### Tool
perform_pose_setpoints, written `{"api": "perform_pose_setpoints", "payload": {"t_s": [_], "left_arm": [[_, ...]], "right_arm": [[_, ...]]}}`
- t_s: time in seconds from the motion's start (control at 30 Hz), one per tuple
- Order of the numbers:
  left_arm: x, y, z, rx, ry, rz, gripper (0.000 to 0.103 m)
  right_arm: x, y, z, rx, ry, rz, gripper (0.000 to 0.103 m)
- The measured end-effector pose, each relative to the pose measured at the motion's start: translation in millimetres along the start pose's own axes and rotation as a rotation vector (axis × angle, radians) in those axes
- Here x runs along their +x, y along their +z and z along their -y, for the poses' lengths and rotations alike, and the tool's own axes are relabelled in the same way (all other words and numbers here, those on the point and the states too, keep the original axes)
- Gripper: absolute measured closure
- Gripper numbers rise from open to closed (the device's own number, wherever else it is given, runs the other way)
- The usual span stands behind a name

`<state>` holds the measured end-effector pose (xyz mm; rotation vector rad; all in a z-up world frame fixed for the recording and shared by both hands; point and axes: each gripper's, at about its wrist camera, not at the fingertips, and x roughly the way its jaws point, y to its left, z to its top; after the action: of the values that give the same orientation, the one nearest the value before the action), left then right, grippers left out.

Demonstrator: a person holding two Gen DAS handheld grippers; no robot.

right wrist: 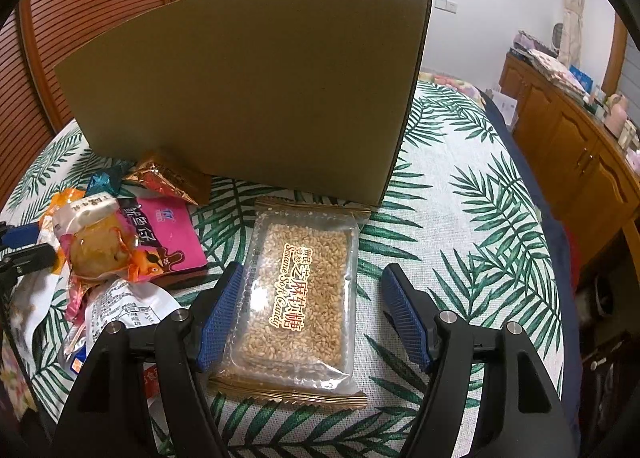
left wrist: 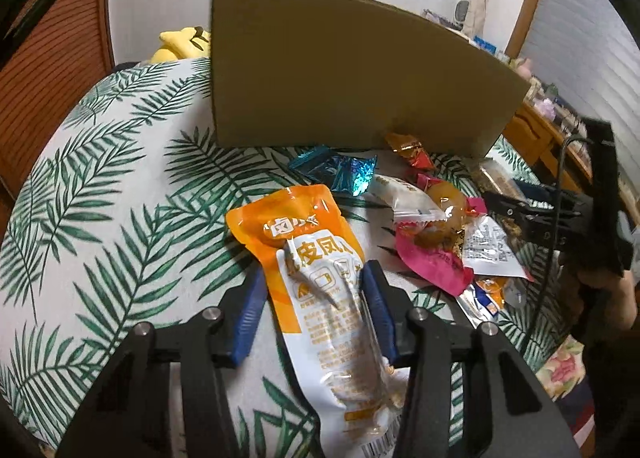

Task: Organize snacks
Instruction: 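Grasp the clear grain-bar packet with the right tool while the left tool lifts the orange packet, then carry both packets to the box and open the left tool to drop the orange packet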

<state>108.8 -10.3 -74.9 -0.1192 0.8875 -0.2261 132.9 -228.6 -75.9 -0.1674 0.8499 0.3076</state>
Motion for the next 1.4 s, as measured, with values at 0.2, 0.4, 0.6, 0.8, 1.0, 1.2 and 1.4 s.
{"api": "perform_pose_setpoints", "payload": {"t_s": [0.2,0.4,0.6,0.8,1.0,1.2,1.4], "left_arm": [[-21.7,3.0,-10.2,-0.038,-0.016,0.061,0.056],[-41.5,4.5,-14.7,-0.047,-0.031,0.146,0.056],[-52.1,7.8,-18.4,-0.065,-0.038,0.195,0.056],[-62.4,15.3,-15.3,-0.053,-0.051,0.227,0.056],[-75.9,32.5,-9.1,-0.025,-0.053,0.261,0.056],[-90.8,53.3,-3.5,0.0,-0.048,0.294,0.056],[-105.2,72.1,3.5,0.029,-0.05,0.324,0.056]], "right_arm": [[-0.4,-0.2,0.6,0.002,0.0,-0.002,0.031],[-2.2,-1.0,-1.5,-0.012,-0.004,0.009,0.043],[-5.8,-3.9,-6.7,-0.034,-0.047,0.032,0.06],[-24.1,-7.6,-5.3,-0.034,-0.049,0.085,0.06],[-51.9,-11.3,-4.6,-0.032,-0.035,0.13,0.06],[-83.2,-0.2,-10.1,-0.065,-0.024,0.175,0.06],[-108.5,17.7,-17.8,-0.073,-0.01,0.22,0.06]]}}
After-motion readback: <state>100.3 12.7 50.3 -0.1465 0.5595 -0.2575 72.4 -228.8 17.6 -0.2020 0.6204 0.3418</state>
